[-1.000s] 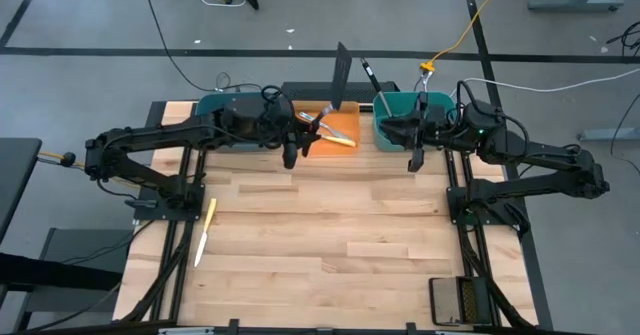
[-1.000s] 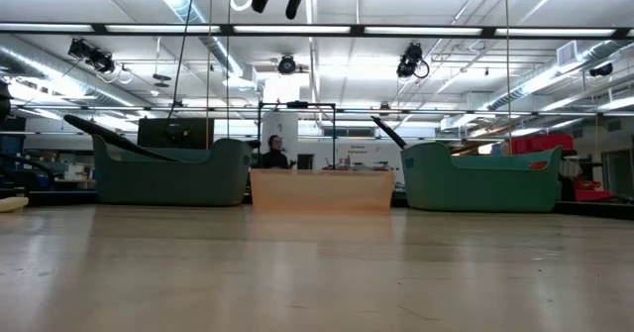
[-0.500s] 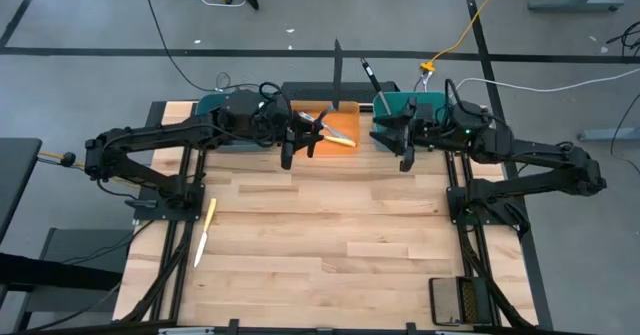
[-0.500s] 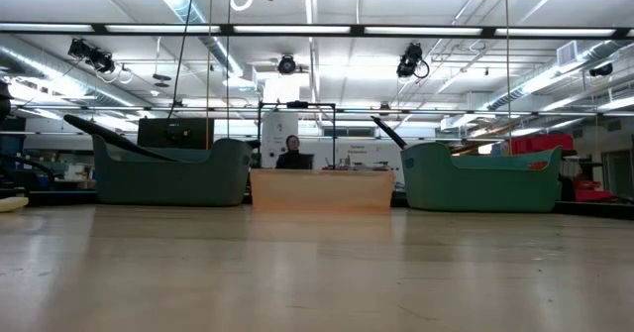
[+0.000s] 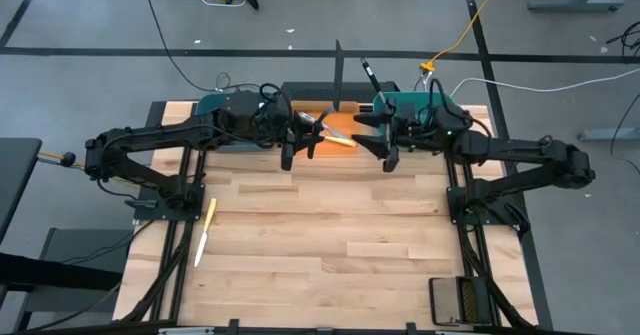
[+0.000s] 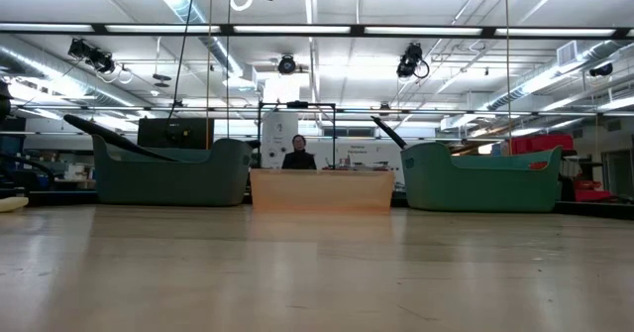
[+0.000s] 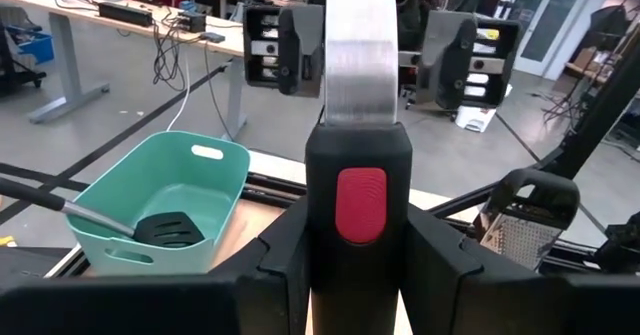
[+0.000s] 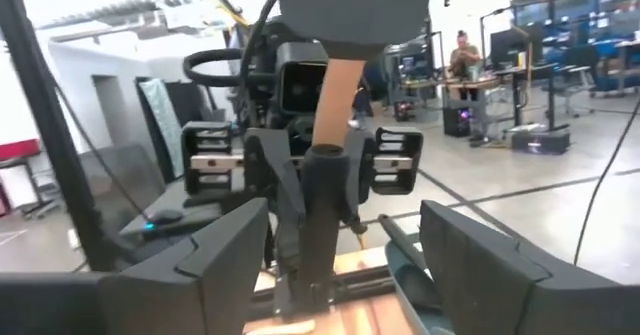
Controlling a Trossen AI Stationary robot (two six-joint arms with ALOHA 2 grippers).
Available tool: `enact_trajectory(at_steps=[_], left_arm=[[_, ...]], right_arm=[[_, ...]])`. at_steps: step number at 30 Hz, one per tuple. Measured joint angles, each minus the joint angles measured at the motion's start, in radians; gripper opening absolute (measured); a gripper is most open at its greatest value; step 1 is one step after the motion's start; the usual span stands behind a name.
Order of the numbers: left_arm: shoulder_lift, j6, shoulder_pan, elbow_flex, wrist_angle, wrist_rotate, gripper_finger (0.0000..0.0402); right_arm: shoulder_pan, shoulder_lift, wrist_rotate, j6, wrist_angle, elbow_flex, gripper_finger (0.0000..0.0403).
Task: Pick & Place Kitchen Items
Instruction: Put the black spatula into the green bin
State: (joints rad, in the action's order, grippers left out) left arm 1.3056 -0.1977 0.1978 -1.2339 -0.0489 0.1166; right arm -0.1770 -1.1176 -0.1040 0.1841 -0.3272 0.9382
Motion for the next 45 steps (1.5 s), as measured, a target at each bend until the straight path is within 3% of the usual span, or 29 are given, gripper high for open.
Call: enact_trajectory(at_steps=[8, 22, 32, 45], left_arm=[[0.000, 0.006, 0.000, 0.000, -0.001, -0.008, 0.0118], [0.000, 0.019, 0.000, 0.000, -0.002, 0.001, 0.0119], [0.000, 0.017, 0.000, 0.000, -0.002, 0.005, 0.0119], [0.000, 0.015, 0.000, 0.000, -0.001, 0.008, 0.0118]], right_arm=[[0.031, -0.073, 0.026, 0.002, -0.095, 0.000, 0.0268], [0.074, -0.080, 0.070, -0.018, -0.169, 0.002, 0.0263], [0.074, -0.079, 0.065, -0.072, -0.038, 0.120, 0.0263], [0.075, -0.086, 0.061, -0.055, 0.081, 0.128, 0.0262]])
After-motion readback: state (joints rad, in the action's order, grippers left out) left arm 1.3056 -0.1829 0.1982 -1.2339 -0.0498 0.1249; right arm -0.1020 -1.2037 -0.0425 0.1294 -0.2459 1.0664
